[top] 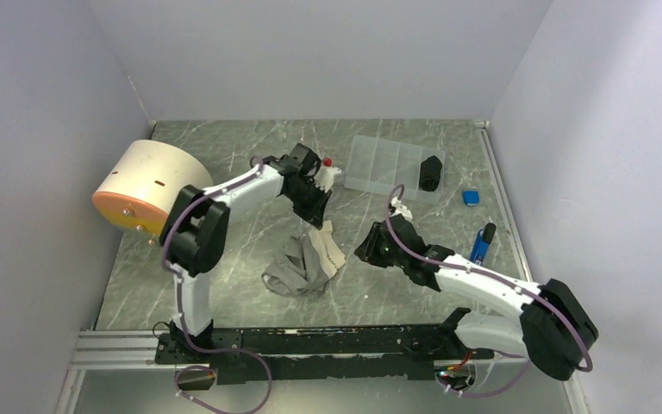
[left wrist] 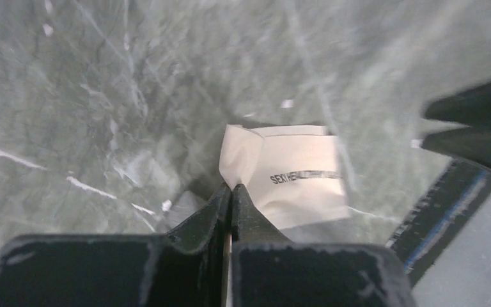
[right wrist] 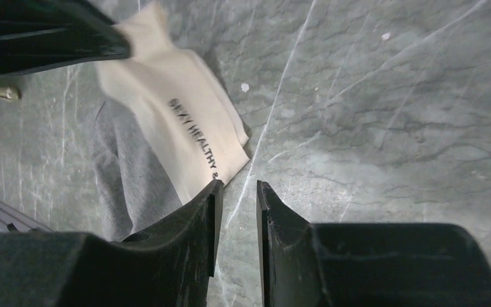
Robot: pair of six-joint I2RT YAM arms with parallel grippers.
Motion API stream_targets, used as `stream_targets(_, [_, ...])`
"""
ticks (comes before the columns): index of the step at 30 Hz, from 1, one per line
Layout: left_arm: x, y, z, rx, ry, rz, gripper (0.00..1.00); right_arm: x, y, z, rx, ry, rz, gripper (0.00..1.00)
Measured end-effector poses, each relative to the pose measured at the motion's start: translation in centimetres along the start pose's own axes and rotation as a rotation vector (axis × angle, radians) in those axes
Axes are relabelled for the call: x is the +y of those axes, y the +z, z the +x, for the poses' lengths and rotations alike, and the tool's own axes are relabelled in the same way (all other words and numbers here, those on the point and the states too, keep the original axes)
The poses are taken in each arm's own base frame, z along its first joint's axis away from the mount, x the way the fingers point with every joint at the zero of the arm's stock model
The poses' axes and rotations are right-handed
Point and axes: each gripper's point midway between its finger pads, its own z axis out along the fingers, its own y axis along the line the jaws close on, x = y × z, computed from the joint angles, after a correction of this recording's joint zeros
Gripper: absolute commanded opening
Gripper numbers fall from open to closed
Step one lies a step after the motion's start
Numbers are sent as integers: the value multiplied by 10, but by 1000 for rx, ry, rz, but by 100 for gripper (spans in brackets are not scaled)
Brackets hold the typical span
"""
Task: Roll the underwear
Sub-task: Flatten out the underwear at the center of the board.
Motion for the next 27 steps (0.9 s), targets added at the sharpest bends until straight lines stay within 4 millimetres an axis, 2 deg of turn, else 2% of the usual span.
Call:
stream_targets(1, [-8,-8,-6,-23,-4,17,5,-1,-3,-4,-19,-1,-6,31])
stream_targets(3, [-27,-39,-25,-111,22,37,5,-2,-9,-13,-65,-5,-17,37])
stream_targets(5, [-58,-79,-46,-214,64,64,5,-3,-19,-27,-135,-11,-33,44])
stream_targets(7, [-96,-118,-66,-312,128,99,5,-2,-34,-46,-229,-17,-55,46])
stream_targets(8, [-125,-141,-78,-371,177,129,5,-1,-40,-54,-268,-20,-63,43])
stream_targets(10, [-174,-168,-88,-438,246,196,5,-2,-57,-77,-372,-13,-61,41])
stream_targets(13, [-248,-195,-85,-488,317,333,5,-19,-84,-106,-506,30,16,42])
stream_targets(15, [-282,-203,-79,-491,332,411,5,-30,-103,-123,-579,48,74,42])
stream_targets(17, [-302,-207,-78,-493,327,451,5,-37,-119,-135,-630,59,114,42])
stream_targets(19, [-307,-208,-79,-502,300,446,5,-41,-134,-145,-668,63,143,43])
stream_targets(22, [-289,-207,-85,-536,227,342,5,-39,-149,-152,-691,48,151,45])
stream_targets(23, [-278,-205,-84,-550,195,298,5,-37,-152,-153,-692,38,146,46])
stream_targets(25, [-241,-198,-71,-549,99,191,5,-29,-152,-152,-667,7,122,48])
stream_targets(27, [-196,-188,-55,-542,-9,100,5,-23,-142,-147,-611,-32,105,50])
